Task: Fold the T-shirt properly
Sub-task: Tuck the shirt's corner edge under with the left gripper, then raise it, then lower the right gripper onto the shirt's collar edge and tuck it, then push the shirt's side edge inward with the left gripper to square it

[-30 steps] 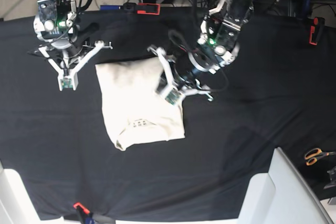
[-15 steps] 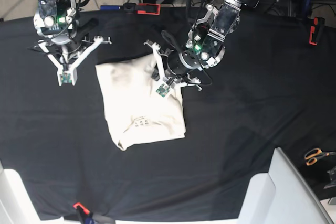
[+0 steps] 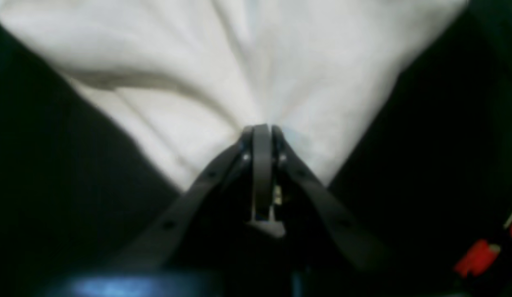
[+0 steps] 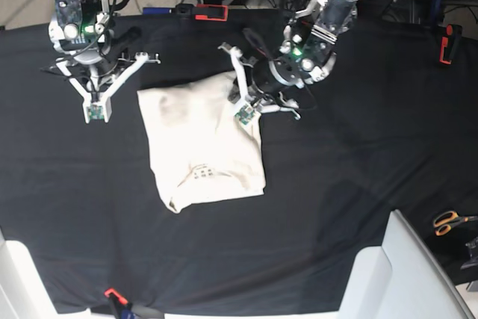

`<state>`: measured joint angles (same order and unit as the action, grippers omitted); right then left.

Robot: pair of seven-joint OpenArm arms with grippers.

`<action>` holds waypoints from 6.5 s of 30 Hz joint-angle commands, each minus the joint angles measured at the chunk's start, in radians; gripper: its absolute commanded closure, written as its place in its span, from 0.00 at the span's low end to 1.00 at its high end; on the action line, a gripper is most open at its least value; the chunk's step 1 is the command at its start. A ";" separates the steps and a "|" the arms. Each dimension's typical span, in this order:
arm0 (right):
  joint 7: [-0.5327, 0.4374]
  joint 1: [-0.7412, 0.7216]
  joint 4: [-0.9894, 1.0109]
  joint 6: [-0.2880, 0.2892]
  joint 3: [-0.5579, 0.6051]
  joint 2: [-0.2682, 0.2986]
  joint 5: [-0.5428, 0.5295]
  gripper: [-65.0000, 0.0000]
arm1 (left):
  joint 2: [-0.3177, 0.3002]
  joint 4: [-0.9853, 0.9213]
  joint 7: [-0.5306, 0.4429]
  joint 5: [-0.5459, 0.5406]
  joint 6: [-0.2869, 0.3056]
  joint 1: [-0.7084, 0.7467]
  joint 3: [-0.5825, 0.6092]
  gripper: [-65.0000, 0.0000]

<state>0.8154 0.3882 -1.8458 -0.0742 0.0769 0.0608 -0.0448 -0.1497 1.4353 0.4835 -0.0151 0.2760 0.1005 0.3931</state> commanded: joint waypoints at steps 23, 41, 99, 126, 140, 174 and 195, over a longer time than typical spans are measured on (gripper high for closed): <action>-0.011 -0.232 0.024 0.000 0.294 -0.002 0.003 1.00 | -0.156 0.164 -0.033 0.114 0.001 0.219 -0.604 1.00; -0.147 -0.272 0.277 0.000 0.295 -0.002 0.003 1.00 | -0.135 0.169 -0.033 0.114 0.001 0.232 -0.596 1.00; -0.103 -0.604 0.501 0.061 0.298 0.001 0.006 1.00 | -0.100 0.170 -0.035 0.117 0.001 0.227 -0.449 1.00; -0.164 -0.351 0.242 0.061 0.297 0.064 0.006 1.00 | -0.035 0.256 -0.122 0.114 0.001 0.147 -0.262 1.00; -0.163 -0.231 0.188 0.061 0.140 0.113 0.006 1.00 | 0.008 -0.063 -0.125 0.114 0.001 -0.175 -0.214 1.00; -0.159 -0.163 0.113 0.061 0.119 0.118 0.006 1.00 | 0.141 -0.881 -0.530 0.125 -0.002 -0.597 -0.084 1.00; -0.159 -0.162 0.114 0.061 0.119 0.119 0.007 1.00 | 0.135 -1.003 -0.601 0.068 -0.002 -0.787 -0.119 1.00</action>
<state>0.6739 0.2337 -1.7145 -0.0097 0.2001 0.1761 -0.0444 -0.0120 0.4160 -0.0925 0.0547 0.2790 -0.6540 0.2749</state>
